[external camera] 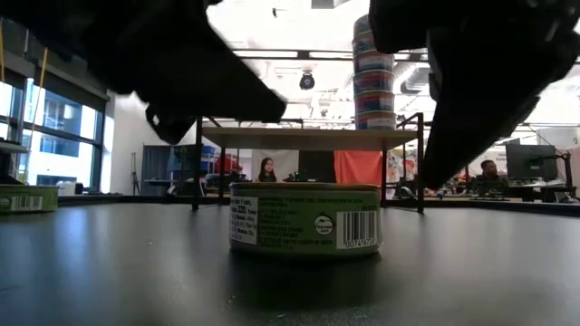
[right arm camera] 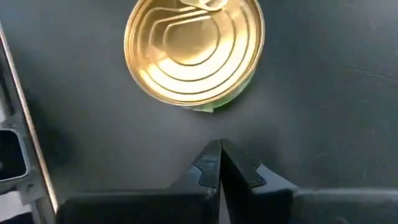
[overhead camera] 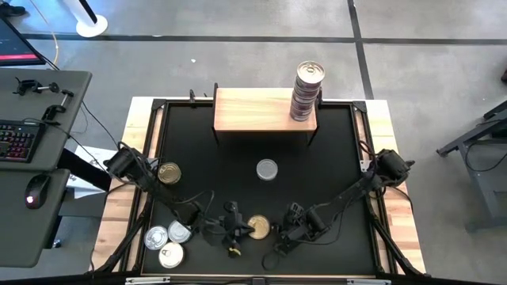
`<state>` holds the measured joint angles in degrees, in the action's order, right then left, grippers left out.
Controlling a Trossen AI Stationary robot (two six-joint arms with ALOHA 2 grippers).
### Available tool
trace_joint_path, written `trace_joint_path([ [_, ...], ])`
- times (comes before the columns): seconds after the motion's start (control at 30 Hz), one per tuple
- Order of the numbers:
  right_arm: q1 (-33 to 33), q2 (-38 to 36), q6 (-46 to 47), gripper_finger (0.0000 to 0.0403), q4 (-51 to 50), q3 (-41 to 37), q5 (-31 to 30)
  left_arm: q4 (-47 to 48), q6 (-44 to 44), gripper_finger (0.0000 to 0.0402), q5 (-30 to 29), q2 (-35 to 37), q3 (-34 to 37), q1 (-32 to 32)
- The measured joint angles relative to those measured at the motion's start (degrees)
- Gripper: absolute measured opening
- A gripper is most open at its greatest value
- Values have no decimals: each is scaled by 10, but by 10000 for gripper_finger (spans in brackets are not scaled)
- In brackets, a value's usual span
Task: Stack canned seafood by type on shelf
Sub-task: Put the green tuna can on the shelf
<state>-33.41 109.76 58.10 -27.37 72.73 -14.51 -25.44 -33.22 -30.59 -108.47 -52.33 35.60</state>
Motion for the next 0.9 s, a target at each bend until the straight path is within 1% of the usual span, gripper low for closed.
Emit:
trace_joint_path([
  [0.17,17,2,-6,0,18,-6,0,27,-22,0,1,-11,1,5],
  [0.27,27,2,-18,0,22,-6,2,8,-23,0,-4,-30,1,5],
  [0.4,37,4,-39,0,24,-6,32,-1,-26,0,-5,-49,1,6],
  [0.5,40,7,-51,0,25,-6,41,-1,-26,0,-8,-53,0,8],
  [0.7,45,9,-56,0,50,-6,41,26,-26,0,-9,-52,-2,9],
  [0.9,45,9,-61,0,47,16,41,43,-26,0,-10,-51,-1,11],
])
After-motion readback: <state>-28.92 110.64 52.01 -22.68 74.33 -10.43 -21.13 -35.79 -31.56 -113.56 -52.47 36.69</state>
